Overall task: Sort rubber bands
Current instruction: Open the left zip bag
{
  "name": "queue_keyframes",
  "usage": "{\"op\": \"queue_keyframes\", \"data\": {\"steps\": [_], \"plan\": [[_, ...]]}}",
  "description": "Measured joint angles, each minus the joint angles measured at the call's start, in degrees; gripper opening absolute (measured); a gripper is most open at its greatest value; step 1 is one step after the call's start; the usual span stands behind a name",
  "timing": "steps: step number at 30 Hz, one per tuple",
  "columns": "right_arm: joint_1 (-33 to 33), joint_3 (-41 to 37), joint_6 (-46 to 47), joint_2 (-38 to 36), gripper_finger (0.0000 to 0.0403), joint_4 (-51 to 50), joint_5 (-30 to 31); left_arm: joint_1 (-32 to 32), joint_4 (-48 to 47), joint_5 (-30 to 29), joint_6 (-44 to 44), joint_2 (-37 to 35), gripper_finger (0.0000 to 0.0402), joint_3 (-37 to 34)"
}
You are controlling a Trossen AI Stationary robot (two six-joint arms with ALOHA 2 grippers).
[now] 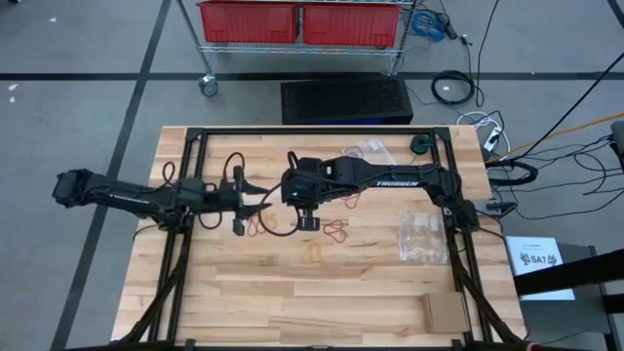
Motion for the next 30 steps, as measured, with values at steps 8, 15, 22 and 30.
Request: {"op": "queue_keyframes", "data": {"steps": [8,15,22,30], "plan": [[0.5,0.0,-0.7,0.0,0.0004,0.3,-0.1,0.0,0.7,-2.6,-1.4,5.8,0.0186,2.6],[0.8,0.0,-0.8,0.0,0.0004,0.2,-0.3,0.0,0.6,-2.5,-1.0,9.1,0.0168,3.9],[0.7,0.0,-0.4,0.0,0.0004,-0.7,0.0,0.0,0.2,-3.8,3.2,9.2,0.0019,4.0],[0.7,0.1,0.9,0.0,0.0004,-3.2,0.2,0.0,-0.2,-3.6,3.5,8.2,0.0004,4.0]]}}
